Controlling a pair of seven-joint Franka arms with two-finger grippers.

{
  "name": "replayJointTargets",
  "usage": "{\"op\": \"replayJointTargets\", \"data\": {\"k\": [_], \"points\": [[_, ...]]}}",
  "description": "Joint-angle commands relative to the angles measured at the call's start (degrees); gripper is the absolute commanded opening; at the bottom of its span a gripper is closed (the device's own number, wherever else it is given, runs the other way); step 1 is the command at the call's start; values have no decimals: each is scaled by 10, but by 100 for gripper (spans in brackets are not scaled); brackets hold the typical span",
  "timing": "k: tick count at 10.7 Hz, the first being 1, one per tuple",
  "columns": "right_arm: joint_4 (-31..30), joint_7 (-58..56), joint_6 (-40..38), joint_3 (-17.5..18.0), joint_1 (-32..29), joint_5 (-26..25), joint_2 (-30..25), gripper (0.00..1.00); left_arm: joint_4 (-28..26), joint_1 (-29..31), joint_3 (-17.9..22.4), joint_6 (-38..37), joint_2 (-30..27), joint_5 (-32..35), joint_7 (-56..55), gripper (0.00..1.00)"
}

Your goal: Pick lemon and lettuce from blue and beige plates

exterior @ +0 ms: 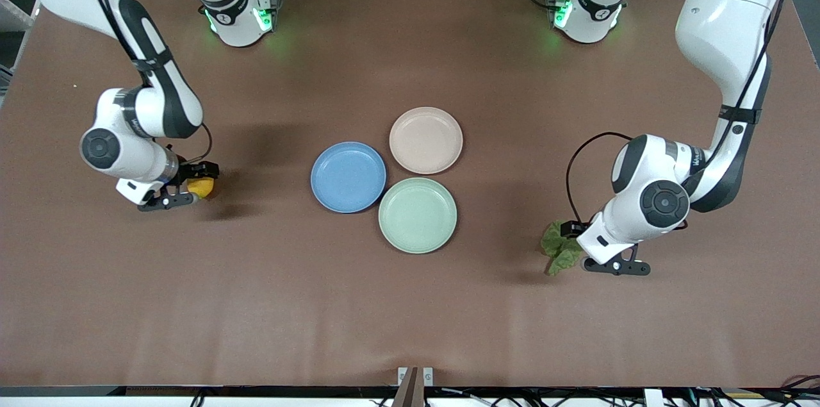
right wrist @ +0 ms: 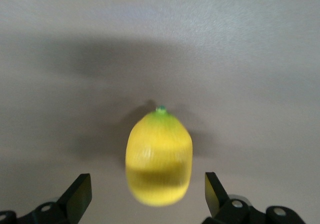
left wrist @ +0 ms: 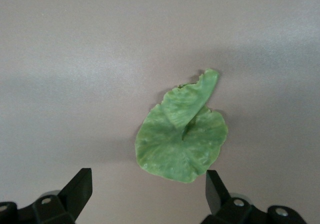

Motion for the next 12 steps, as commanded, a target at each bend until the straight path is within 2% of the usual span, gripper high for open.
{"op": "replayJointTargets", "data": {"k": [1, 3, 4, 6, 8, 9, 10, 12], "points": [[73, -10, -118, 3, -3, 25, -13, 100, -37, 11, -4, -3, -39, 2, 3, 100], [139, -10, -200, 2, -2, 24, -13, 100, -72, 7, 21, -19, -79, -14, 41, 100], [159, -11, -226, 1, -3, 23, -15, 100, -110, 5, 47, -19, -112, -59, 74, 100], [198, -14, -262, -22, -2, 23, -27, 100, -194, 1, 89, -18, -193, -140, 128, 100], [248, -15, -290, -33, -2, 23, -27, 100, -273, -34, 125, -18, -273, -156, 128, 100], [270, -16, -301, -39, -1, 23, -27, 100, -303, -37, 129, -18, -308, -160, 128, 100], [289, -16, -313, -45, 0, 23, -27, 100, -318, -37, 129, -18, -332, -182, 127, 100], [328, -16, -350, -55, 0, 20, -27, 100, -311, -39, 129, -18, -361, -216, 121, 100]]}}
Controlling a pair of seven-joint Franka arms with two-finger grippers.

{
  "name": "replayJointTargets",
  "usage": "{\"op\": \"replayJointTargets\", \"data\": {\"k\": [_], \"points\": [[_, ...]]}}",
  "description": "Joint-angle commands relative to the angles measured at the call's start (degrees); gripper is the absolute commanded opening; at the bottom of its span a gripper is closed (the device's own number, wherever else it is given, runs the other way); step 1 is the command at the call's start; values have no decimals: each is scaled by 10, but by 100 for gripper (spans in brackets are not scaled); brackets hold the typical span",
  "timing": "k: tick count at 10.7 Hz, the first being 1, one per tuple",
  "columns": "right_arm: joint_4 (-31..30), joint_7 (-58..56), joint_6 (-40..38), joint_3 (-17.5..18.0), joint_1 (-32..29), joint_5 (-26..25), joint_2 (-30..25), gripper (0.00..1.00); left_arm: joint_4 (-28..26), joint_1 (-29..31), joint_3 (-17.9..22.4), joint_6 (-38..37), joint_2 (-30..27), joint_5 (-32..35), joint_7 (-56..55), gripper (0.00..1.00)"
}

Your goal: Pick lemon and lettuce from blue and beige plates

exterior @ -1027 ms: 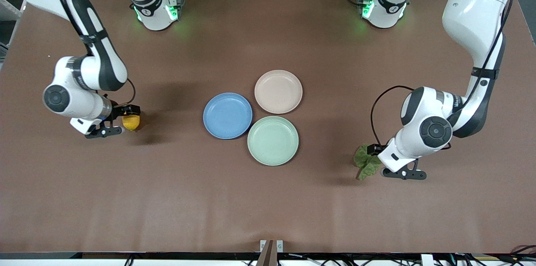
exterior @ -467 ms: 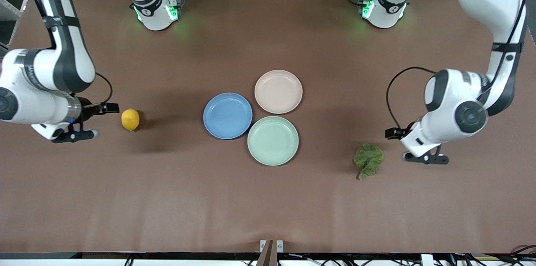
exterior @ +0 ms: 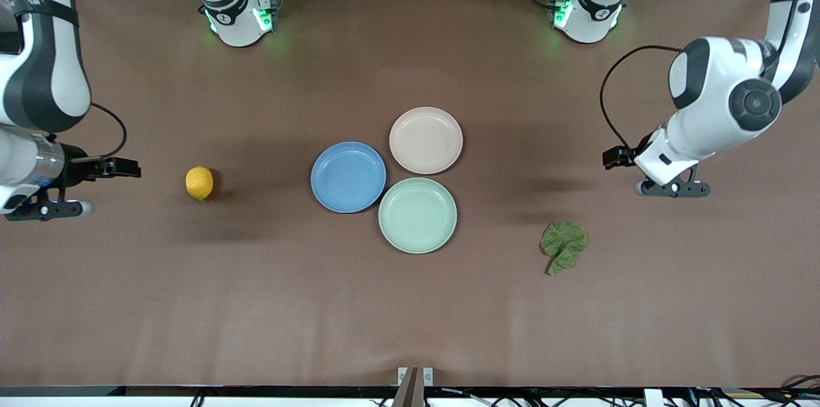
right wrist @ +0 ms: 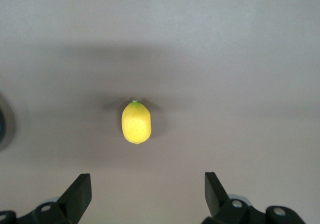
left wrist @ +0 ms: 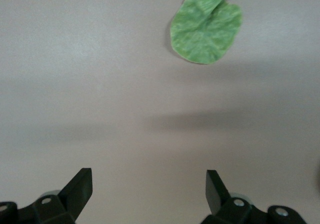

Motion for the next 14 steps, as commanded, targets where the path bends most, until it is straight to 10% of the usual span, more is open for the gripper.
{"op": "replayJointTargets", "data": {"k": [1, 14], "points": [[44, -9, -53, -11, 2, 7, -4, 100, -5, -7, 9, 5, -48, -39, 0, 100], [48, 149, -111, -6, 73, 7, -152, 100, 268, -10, 3, -288, -71, 30, 10, 100]]}}
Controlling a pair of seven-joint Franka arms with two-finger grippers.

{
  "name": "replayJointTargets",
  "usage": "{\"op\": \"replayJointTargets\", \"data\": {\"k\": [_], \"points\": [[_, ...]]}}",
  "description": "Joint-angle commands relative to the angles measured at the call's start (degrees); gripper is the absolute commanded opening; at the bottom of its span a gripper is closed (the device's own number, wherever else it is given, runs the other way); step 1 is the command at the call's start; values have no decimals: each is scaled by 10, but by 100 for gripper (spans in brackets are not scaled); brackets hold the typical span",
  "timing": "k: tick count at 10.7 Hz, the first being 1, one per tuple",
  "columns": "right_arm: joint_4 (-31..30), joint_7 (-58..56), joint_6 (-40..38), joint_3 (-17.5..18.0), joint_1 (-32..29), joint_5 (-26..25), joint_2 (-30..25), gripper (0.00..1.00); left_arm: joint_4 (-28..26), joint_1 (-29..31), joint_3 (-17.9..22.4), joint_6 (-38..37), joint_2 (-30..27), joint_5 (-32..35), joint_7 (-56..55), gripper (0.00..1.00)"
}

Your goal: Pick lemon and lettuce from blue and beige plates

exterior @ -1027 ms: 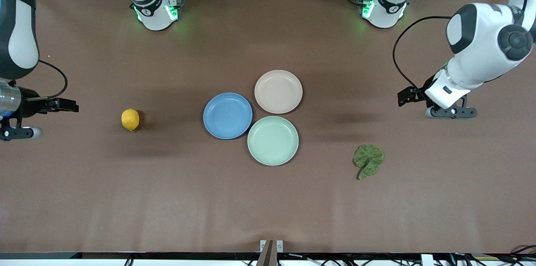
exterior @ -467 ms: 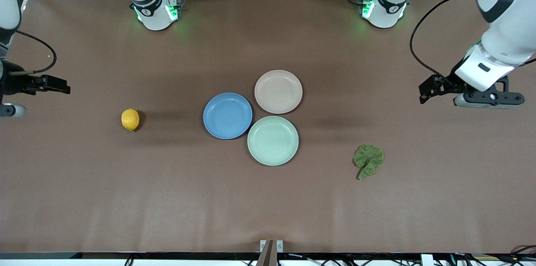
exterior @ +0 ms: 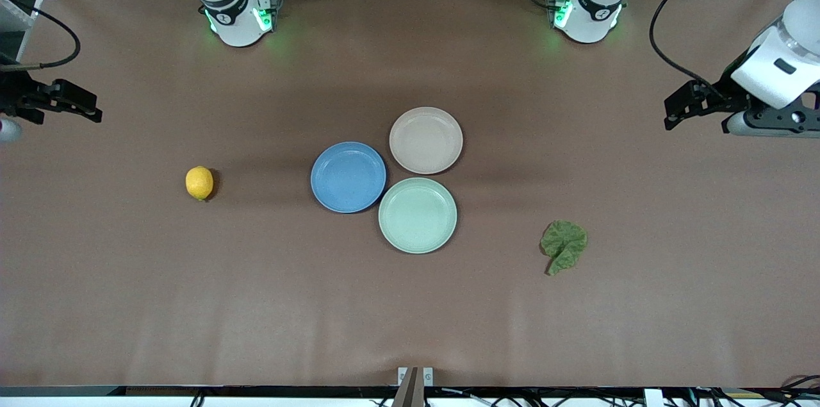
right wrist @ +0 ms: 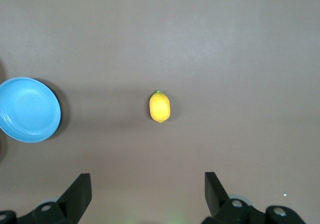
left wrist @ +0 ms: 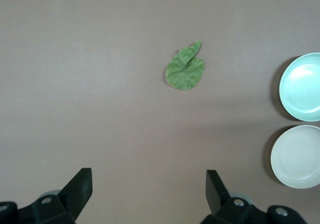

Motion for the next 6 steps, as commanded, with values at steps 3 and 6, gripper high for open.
{"op": "replayJointTargets", "data": {"k": [3, 6], "points": [[-9, 69, 20, 1, 7, 11, -12, 100, 35, -4, 1, -53, -17, 23, 9, 100], [-9, 69, 44, -3, 5, 11, -11, 100, 42, -5, 1, -53, -16, 19, 9, 100]]}}
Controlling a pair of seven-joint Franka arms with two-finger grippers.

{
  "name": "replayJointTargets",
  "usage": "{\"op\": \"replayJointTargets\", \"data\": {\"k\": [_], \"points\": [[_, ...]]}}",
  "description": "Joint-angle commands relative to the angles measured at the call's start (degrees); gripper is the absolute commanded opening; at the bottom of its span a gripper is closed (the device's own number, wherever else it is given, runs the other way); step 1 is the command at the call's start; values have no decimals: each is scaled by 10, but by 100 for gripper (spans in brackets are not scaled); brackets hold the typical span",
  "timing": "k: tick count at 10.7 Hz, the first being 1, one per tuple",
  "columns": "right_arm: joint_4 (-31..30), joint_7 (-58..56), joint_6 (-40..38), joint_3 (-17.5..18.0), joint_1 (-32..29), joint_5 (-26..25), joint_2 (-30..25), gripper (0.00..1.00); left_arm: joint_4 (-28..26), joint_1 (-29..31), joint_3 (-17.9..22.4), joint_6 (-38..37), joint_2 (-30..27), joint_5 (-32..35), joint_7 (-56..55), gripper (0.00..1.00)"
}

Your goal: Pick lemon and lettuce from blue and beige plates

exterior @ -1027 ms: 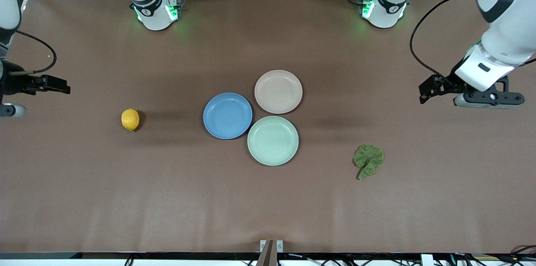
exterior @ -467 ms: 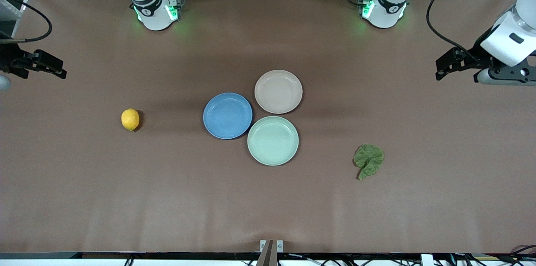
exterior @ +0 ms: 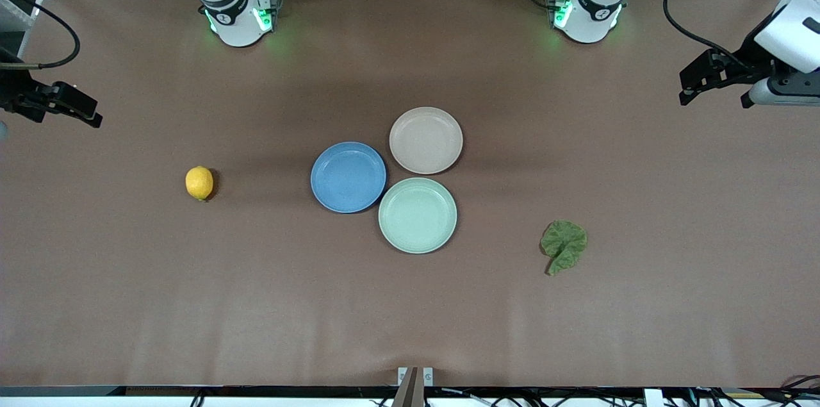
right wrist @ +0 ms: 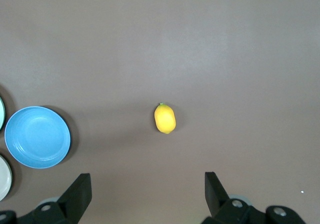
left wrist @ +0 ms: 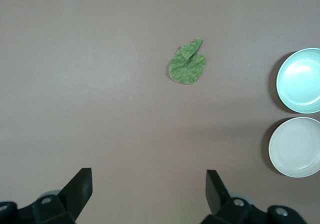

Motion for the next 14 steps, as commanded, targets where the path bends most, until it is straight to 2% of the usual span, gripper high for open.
{"op": "replayJointTargets", "data": {"k": [1, 4, 14], "points": [[-8, 10, 9, -3, -2, 10, -8, 100, 8, -3, 1, -11, 1, 9, 8, 100], [-13, 10, -1, 1, -1, 10, -8, 100, 27, -3, 0, -11, 21, 5, 6, 100], [-13, 6, -7, 9, -1, 10, -8, 100, 27, -3, 0, -10, 23, 5, 2, 100]]}}
